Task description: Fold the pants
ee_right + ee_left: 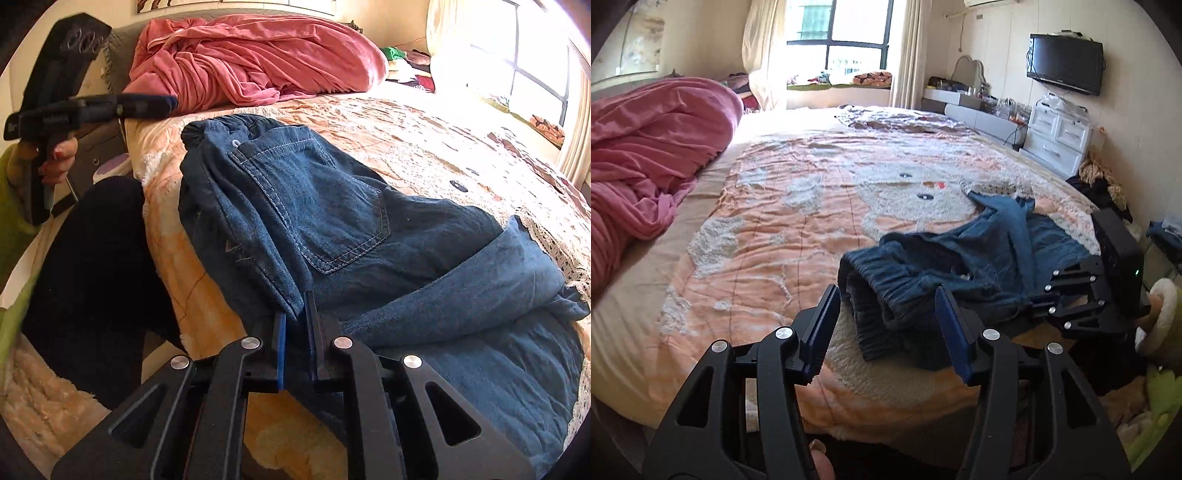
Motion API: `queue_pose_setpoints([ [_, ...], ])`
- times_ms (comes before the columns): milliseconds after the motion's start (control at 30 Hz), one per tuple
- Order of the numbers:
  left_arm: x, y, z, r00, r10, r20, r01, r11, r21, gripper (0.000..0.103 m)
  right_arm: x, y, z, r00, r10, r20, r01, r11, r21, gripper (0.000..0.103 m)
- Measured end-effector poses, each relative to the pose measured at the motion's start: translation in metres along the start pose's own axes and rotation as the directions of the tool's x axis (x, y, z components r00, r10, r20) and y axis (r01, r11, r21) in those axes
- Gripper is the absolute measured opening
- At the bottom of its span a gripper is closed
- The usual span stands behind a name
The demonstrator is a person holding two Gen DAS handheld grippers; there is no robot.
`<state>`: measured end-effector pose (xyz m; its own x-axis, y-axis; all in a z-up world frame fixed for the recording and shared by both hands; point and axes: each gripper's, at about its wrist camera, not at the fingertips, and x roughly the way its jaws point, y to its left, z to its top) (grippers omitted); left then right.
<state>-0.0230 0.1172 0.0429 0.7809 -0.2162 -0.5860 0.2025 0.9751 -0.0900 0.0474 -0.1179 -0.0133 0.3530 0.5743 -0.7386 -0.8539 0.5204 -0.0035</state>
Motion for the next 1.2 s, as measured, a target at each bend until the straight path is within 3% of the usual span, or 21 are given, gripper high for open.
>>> queue_pose_setpoints([
  [167,0.027,-0.04,0.035,0.999,-0.054,-0.007,0.054,0.998,0.04,0.045,-0.001,-0.001,-0.002,1.0,0.003,0.005,-0.003,1.0,0.016,0.012],
  [233,0.049,-0.057,0.038,0.995,-0.087,-0.052,0.089,0.995,0.05,0.036,-0.003,0.0,-0.004,1.0,0.002,0.007,-0.002,1.0,0.024,0.012],
  [300,0.072,-0.064,0.032,0.989,-0.086,-0.118,0.093,0.994,0.052,0.023,-0.006,0.002,-0.005,1.0,0.003,0.006,-0.004,1.0,0.027,0.014],
  [400,0.094,-0.055,0.006,0.973,-0.028,-0.23,0.035,0.999,0.026,0.018,-0.013,0.0,-0.007,0.999,0.032,0.002,-0.032,0.998,0.059,0.021],
  [467,0.098,-0.042,-0.014,0.962,-0.028,-0.272,0.024,1.0,-0.021,0.015,-0.022,-0.005,-0.008,0.998,0.067,0.013,-0.068,0.992,0.108,0.028],
  [567,0.089,-0.038,-0.029,0.964,-0.053,-0.259,0.047,0.998,-0.03,0.014,-0.042,-0.012,-0.001,0.992,0.094,0.087,-0.109,0.977,0.182,0.033],
  [667,0.09,-0.04,-0.032,0.964,-0.048,-0.261,0.045,0.999,-0.017,0.014,-0.052,-0.013,0.014,0.989,0.054,0.137,-0.08,0.977,0.195,0.039],
  [800,0.091,-0.04,-0.032,0.965,-0.05,-0.257,0.046,0.999,-0.019,0.014,-0.029,-0.012,0.029,0.997,-0.008,0.071,-0.007,0.98,0.2,0.041],
  [933,0.092,-0.041,-0.031,0.965,-0.054,-0.258,0.049,0.998,-0.025,0.014,0.014,-0.017,0.02,0.994,-0.045,-0.099,0.068,0.969,0.237,0.044],
  [1067,0.096,-0.04,-0.032,0.967,-0.056,-0.248,0.048,0.998,-0.036,0.014,0.016,-0.01,0.014,0.994,-0.085,-0.074,0.1,0.97,0.222,0.044],
  [1200,0.089,-0.038,-0.03,0.976,-0.075,-0.204,0.064,0.996,-0.059,0.014,0.001,-0.021,0.012,0.999,-0.034,-0.041,0.044,0.959,0.281,0.047],
])
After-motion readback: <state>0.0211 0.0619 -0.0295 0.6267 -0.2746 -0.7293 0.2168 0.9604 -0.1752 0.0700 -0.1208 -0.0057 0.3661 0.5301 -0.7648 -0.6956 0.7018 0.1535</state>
